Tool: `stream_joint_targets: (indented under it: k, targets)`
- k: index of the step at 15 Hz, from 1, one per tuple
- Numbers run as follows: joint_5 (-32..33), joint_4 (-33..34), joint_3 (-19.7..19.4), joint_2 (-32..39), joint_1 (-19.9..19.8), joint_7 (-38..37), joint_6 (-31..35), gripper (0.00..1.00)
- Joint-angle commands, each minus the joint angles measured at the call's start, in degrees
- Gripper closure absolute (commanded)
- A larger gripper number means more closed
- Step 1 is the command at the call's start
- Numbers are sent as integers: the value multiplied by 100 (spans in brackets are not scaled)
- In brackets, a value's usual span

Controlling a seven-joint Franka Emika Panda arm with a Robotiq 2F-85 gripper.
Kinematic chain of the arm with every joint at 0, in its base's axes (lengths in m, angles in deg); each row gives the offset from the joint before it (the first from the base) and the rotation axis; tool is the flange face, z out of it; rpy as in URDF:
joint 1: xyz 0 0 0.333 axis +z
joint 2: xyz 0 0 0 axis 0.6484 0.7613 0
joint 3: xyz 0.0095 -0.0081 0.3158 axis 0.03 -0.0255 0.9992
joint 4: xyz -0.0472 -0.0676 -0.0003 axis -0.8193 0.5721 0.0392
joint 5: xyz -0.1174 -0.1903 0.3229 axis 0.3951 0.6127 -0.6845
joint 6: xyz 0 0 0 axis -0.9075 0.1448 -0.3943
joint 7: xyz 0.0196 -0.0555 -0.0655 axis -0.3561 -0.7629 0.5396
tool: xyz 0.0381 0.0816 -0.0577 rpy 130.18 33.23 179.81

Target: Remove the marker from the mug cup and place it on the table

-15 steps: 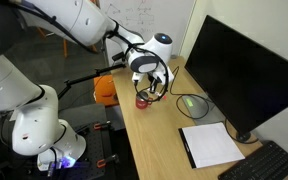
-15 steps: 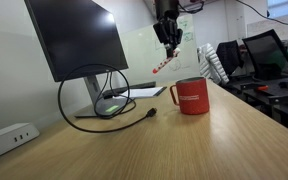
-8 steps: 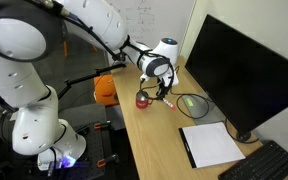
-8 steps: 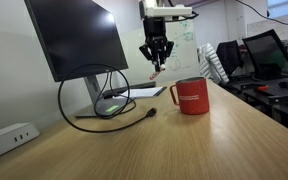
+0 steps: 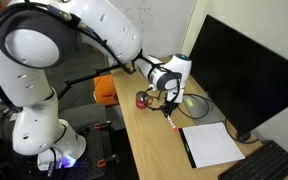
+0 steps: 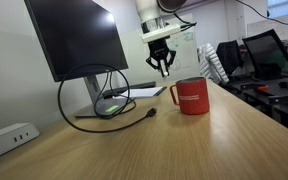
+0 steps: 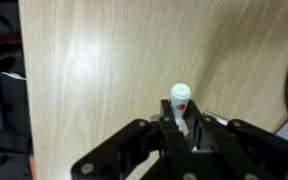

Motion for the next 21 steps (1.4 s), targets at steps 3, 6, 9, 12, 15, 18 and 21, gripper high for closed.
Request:
stream_joint_targets:
  k: [3, 6, 9, 12, 15, 18, 21]
  targets:
    - [272, -642, -371, -395, 18, -1503, -172, 95]
    - [571, -993, -434, -421, -61, -1885, -65, 95]
    - [1219, -1277, -491, -303, -73, -2224, 150, 95]
    - [1869, -1421, -540, -202, -121, -2467, 238, 95]
    - [2558, -1454, -620, -127, -123, -2745, 390, 87]
    - [2935, -1442, -631, -63, -139, -2864, 575, 48]
    - [3002, -1474, -600, -84, -178, -2832, 652, 26]
